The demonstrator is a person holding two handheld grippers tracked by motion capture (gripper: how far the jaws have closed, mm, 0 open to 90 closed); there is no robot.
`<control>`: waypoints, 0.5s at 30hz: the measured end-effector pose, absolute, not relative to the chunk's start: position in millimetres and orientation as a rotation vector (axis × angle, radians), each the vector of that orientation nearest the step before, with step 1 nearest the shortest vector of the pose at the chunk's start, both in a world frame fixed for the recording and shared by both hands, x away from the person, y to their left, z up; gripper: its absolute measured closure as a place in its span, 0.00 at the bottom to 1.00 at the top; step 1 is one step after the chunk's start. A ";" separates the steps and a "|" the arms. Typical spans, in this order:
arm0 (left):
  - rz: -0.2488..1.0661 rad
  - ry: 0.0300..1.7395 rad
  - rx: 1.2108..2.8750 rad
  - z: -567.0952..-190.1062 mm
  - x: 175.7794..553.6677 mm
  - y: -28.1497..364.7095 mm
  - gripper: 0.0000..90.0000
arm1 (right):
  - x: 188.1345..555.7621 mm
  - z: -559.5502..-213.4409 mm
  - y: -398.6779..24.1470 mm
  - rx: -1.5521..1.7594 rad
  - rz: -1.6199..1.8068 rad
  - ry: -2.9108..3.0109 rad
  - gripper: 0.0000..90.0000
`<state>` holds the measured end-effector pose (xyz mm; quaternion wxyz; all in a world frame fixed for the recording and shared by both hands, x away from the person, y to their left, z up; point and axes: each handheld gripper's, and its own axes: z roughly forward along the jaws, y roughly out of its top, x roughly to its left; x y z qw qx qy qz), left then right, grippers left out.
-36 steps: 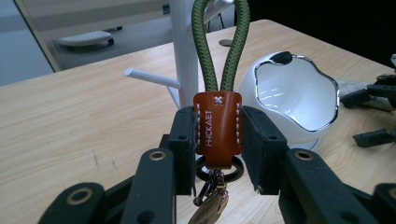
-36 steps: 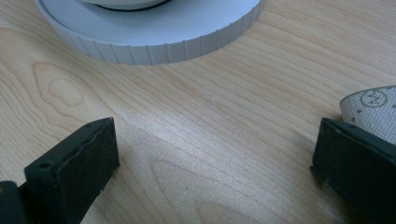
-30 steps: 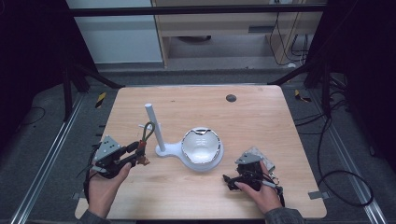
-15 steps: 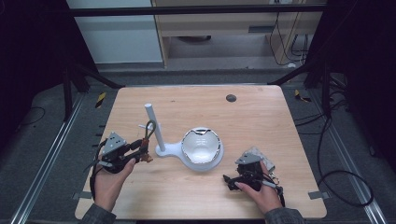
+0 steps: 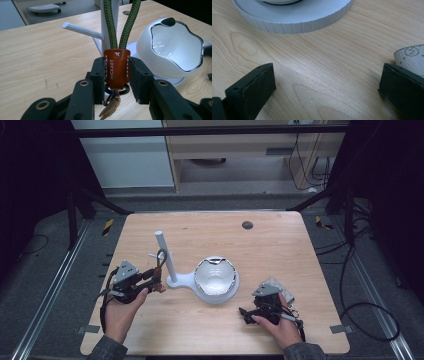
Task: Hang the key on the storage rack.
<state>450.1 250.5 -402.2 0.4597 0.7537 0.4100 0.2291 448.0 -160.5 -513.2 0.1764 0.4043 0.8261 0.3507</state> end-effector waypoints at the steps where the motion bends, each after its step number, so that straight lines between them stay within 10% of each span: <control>1: 0.563 1.009 1.857 -402.3 450.4 250.5 0.73 | 447.9 -513.1 -160.5 1.145 0.993 2.339 0.00; 15: 0.555 1.017 1.856 -405.3 455.0 247.6 0.73 | 448.0 -513.2 -160.6 1.143 0.992 2.340 0.00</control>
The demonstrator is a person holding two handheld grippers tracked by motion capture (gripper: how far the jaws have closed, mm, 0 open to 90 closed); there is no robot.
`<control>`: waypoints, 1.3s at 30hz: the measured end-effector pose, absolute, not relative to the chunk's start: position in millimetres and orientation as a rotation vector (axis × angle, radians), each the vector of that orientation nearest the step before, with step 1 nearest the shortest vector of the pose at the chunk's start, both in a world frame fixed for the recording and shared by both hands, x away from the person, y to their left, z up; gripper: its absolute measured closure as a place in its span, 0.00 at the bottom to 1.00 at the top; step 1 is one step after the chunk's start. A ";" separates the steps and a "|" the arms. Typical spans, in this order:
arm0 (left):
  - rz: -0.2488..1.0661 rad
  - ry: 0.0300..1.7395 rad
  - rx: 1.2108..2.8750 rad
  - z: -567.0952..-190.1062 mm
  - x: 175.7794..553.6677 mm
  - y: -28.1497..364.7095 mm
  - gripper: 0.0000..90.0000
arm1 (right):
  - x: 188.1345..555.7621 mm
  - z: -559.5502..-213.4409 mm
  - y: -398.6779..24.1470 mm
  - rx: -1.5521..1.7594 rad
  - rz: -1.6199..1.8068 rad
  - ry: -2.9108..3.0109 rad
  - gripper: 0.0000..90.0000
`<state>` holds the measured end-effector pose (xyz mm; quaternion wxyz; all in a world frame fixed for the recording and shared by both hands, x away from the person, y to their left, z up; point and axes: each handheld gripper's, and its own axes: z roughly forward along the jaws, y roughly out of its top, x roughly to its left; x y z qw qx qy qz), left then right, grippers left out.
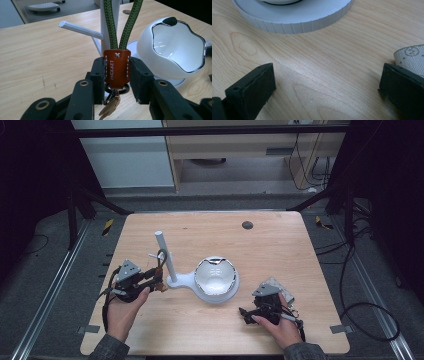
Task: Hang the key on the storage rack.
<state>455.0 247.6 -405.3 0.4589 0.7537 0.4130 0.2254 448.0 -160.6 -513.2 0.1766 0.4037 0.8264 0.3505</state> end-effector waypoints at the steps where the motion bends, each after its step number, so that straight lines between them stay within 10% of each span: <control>1: 0.552 1.017 1.855 -405.6 455.6 247.0 0.73 | 448.0 -513.1 -160.6 1.144 0.992 2.340 0.00; 17: 0.544 1.015 1.846 -408.5 456.6 244.3 0.70 | 447.8 -513.1 -160.9 1.142 0.992 2.341 0.00; 39: 0.589 1.089 1.968 -466.9 459.6 259.8 0.08 | 447.0 -512.0 -160.8 1.140 0.985 2.356 0.01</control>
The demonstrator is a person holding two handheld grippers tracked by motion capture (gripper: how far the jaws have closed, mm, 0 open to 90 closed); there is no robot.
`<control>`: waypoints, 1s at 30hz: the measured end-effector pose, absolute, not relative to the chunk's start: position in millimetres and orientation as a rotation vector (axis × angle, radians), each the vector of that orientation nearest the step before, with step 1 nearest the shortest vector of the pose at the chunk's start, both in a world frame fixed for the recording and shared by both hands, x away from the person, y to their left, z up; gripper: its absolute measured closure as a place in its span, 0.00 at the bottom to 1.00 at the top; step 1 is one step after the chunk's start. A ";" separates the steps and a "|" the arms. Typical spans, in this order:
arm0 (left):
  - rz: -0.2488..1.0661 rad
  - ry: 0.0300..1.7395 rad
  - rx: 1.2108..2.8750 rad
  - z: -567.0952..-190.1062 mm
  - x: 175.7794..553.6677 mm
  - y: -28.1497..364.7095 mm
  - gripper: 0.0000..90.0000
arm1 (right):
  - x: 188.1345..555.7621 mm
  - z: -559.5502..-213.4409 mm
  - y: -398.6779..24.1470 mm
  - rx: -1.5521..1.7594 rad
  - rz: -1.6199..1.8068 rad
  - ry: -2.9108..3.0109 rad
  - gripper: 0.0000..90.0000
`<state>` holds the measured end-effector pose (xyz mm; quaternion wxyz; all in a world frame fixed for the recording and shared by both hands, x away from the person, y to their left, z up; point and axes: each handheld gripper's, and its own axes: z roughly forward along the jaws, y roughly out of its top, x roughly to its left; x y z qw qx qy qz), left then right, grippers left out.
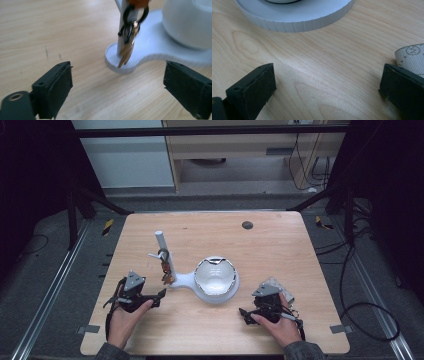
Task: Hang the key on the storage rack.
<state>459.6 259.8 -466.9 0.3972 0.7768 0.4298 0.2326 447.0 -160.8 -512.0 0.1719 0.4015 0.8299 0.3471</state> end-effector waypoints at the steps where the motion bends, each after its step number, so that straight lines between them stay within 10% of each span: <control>1: 0.594 1.086 1.978 -468.3 459.5 260.9 0.07 | 446.2 -510.7 -160.6 1.132 0.974 2.368 0.03; 30: 0.521 1.215 2.092 -505.6 474.5 275.8 0.05 | 447.1 -444.9 -230.7 1.187 0.806 2.374 0.08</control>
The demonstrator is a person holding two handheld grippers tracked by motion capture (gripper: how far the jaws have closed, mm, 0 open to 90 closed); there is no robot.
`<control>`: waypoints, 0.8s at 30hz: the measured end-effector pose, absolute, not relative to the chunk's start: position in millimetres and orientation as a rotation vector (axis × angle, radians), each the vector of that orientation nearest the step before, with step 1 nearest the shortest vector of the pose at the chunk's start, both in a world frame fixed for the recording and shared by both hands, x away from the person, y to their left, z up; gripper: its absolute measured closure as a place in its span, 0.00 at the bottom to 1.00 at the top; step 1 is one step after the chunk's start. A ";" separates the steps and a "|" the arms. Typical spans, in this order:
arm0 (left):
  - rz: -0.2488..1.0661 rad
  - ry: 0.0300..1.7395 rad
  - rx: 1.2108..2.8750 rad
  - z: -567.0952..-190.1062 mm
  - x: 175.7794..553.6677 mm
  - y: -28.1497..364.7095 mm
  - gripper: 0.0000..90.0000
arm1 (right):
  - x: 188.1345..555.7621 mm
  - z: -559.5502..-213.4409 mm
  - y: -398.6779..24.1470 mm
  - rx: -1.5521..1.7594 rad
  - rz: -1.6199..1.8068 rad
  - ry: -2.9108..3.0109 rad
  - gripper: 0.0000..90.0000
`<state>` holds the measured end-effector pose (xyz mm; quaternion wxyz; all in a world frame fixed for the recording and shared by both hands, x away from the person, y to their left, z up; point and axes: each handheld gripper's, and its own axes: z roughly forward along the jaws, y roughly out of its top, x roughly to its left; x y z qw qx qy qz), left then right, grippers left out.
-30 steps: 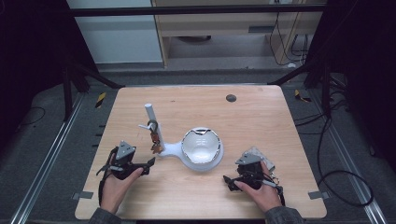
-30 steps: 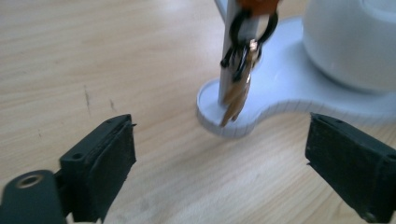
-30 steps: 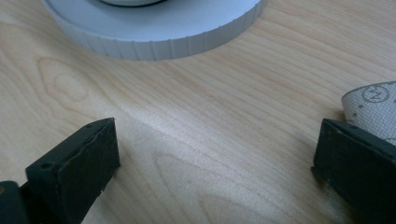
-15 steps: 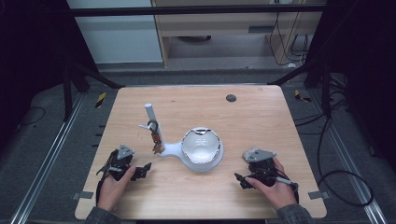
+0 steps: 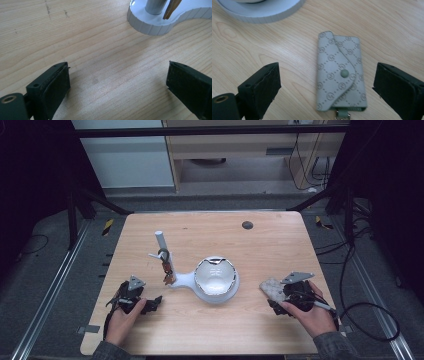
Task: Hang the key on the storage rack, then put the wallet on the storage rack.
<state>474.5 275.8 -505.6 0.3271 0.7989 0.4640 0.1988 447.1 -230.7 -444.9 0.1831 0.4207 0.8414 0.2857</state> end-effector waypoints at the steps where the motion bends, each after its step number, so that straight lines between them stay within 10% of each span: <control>1: 0.523 1.214 2.095 -506.2 474.5 275.8 0.05 | 449.2 -444.4 -233.8 1.213 0.793 2.380 0.09; 24: 0.535 1.206 2.089 -508.7 472.9 273.7 0.00 | 461.2 -443.0 -250.2 1.351 0.668 2.459 0.11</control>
